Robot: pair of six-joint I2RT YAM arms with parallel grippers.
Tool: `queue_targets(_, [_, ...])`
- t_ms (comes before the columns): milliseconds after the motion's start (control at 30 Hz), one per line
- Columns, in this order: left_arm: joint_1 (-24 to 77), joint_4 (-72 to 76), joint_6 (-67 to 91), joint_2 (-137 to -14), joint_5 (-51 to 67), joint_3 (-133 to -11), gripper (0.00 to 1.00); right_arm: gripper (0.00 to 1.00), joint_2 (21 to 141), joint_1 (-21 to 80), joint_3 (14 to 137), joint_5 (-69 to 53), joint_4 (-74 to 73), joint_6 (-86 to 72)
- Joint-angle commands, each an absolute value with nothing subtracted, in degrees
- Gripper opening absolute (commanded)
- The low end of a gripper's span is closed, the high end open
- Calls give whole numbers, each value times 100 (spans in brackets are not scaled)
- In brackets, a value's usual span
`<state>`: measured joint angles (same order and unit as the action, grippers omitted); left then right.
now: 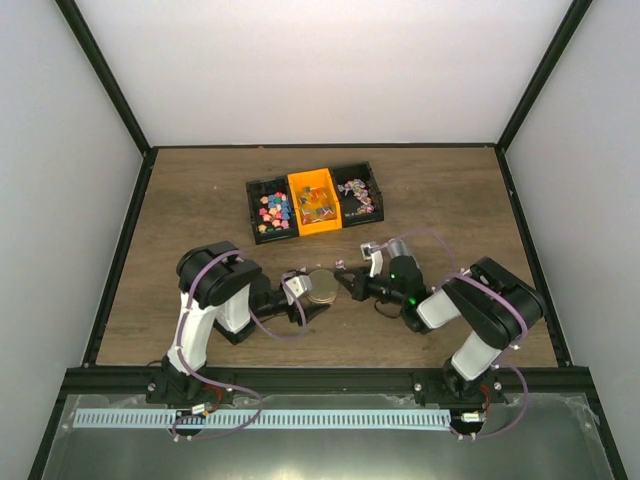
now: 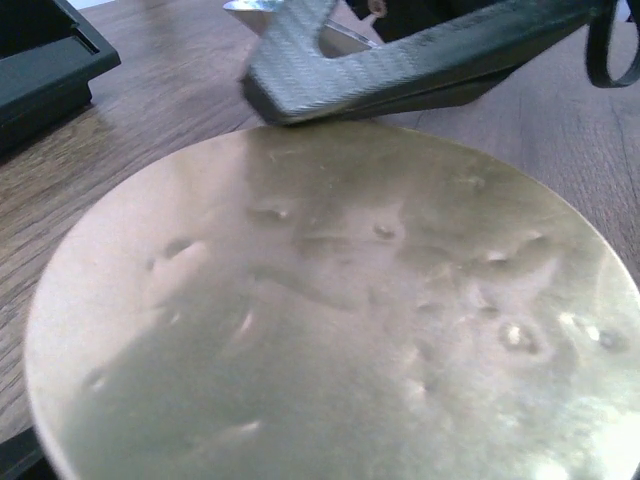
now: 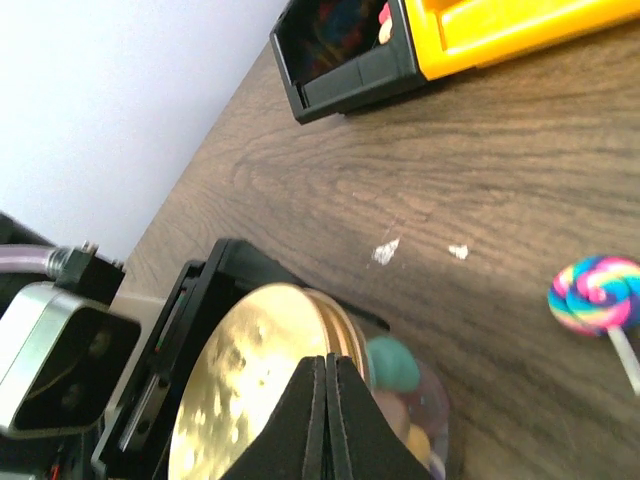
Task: Pack the candies
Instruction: Screw the bottle lid onto the packing bottle.
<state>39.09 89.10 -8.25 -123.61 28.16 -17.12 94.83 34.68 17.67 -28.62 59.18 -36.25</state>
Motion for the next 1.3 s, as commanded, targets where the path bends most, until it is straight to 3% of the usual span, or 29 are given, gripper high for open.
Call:
queue_targets(0, [3841, 10156, -61, -12990, 2452, -1424, 86, 1, 9337, 3990, 1054, -4192, 5874, -3881])
queue_targets(200, [3841, 10160, -86, -13029, 2511, -1441, 86, 1, 8978, 4052, 612, -4131, 6234, -4075])
queue_targets(400, [3840, 10159, -181, -13032, 2552, -1406, 86, 1, 8138, 3833, 650, -3078, 5439, -4103])
queue_targets(567, [3841, 10160, -224, -12993, 2624, -1354, 86, 19, 7575, 3566, 1189, -2324, 4273, -3691])
queue_targets(633, [3841, 10160, -220, -12999, 2657, -1363, 86, 21, 7622, 3482, 1421, -2358, 4163, -3539])
queue_targets(967, [3832, 10160, -198, -12997, 2646, -1342, 86, 16, 9000, 3423, 2701, -3005, 3741, -2779])
queue_targets(1267, [3832, 10160, -235, -12973, 2537, -1283, 86, 6, 9469, 3427, 2600, -3655, 4343, -3040])
